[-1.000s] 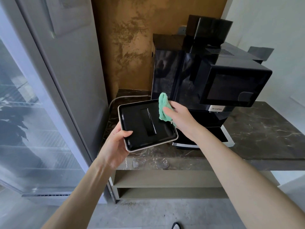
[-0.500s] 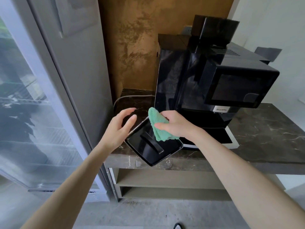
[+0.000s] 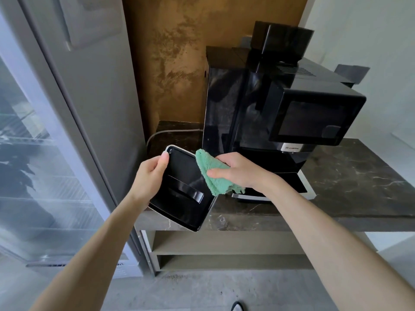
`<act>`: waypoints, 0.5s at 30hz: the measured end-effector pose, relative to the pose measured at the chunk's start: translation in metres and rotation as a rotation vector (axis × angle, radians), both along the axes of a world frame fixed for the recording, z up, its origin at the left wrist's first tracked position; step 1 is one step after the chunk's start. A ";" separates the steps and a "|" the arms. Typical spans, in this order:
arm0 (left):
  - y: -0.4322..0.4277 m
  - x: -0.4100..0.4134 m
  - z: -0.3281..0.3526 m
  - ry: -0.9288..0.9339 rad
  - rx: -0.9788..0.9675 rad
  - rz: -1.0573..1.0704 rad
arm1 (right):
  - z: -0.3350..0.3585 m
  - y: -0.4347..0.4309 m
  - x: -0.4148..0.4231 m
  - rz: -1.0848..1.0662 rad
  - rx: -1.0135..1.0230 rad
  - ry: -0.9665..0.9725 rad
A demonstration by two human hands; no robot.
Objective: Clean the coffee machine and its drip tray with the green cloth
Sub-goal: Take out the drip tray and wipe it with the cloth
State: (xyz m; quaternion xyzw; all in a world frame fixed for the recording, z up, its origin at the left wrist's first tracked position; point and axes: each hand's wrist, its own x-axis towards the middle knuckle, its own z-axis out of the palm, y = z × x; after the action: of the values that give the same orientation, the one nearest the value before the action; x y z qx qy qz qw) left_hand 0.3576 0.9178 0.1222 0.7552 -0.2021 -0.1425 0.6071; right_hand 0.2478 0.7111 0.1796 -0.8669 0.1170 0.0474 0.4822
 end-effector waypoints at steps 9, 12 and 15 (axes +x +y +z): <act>-0.006 -0.002 0.001 0.350 -0.206 0.195 | -0.018 0.012 -0.001 -0.222 0.406 -0.212; -0.009 -0.002 -0.006 0.405 -0.222 0.216 | -0.027 0.017 -0.003 -0.258 0.538 -0.239; -0.013 -0.004 -0.013 0.475 -0.287 0.269 | -0.042 0.028 -0.006 -0.302 0.557 -0.282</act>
State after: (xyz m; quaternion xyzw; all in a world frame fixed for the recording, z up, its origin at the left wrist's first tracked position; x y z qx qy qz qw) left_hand 0.3532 0.9051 0.1094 0.6272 0.0293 -0.2036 0.7512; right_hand 0.2413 0.7396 0.1375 -0.6729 0.1590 -0.1147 0.7133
